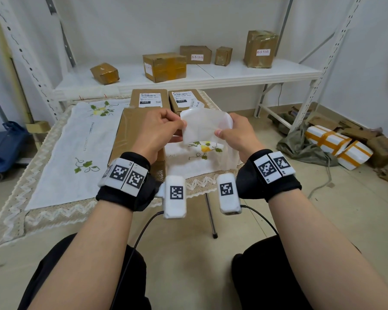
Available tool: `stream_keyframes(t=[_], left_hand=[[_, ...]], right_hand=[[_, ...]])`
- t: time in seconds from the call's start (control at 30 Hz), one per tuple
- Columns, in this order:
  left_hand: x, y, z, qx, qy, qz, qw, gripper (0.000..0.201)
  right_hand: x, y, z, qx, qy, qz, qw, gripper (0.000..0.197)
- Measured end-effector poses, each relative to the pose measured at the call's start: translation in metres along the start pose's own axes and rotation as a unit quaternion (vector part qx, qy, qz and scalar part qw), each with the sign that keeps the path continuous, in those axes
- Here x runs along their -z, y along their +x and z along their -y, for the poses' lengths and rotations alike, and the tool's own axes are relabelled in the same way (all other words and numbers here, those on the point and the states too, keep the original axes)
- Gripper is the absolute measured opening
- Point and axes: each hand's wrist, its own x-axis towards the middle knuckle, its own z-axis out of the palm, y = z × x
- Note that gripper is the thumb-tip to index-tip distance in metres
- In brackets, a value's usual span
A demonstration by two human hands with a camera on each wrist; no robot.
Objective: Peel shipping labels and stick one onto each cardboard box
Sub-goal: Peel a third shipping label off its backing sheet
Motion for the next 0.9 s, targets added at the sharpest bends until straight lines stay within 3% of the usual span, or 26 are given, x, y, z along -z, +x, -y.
stream_keyframes(t=[0.33, 0.9], left_hand=[[0.001, 0.0015, 0.0018, -0.002, 0.012, -0.011, 1.0, 0.019], [0.008, 0.0043, 0.0061, -0.04, 0.054, -0.009, 0.998, 0.007]], right_hand=[[-0.0005, 0.004, -0.0027, -0.006, -0.002, -0.008, 1.0, 0.038], [-0.0016, -0.0005, -0.0032, 0.032, 0.0, 0.02, 0.999, 0.03]])
